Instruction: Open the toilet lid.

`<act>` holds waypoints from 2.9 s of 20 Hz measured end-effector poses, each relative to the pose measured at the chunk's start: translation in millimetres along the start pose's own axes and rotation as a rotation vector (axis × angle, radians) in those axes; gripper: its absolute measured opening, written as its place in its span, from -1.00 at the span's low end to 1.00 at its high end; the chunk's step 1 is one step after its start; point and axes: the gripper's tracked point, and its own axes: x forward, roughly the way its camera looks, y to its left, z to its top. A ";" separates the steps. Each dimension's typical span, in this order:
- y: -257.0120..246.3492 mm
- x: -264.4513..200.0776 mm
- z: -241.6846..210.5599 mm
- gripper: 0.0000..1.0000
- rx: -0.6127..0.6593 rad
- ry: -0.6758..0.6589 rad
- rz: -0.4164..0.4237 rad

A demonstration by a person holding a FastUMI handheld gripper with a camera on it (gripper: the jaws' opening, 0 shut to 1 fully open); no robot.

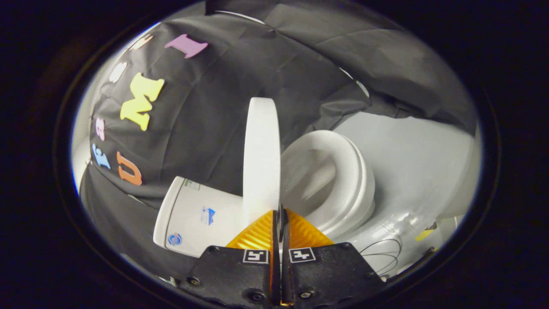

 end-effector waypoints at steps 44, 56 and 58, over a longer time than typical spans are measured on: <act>148.1 -16.3 -30.4 -0.88 -0.471 -0.133 -0.106; 185.7 -12.6 -47.8 -0.82 -0.550 -0.132 -0.112; 192.9 -11.6 -52.5 -0.82 -0.571 -0.135 -0.110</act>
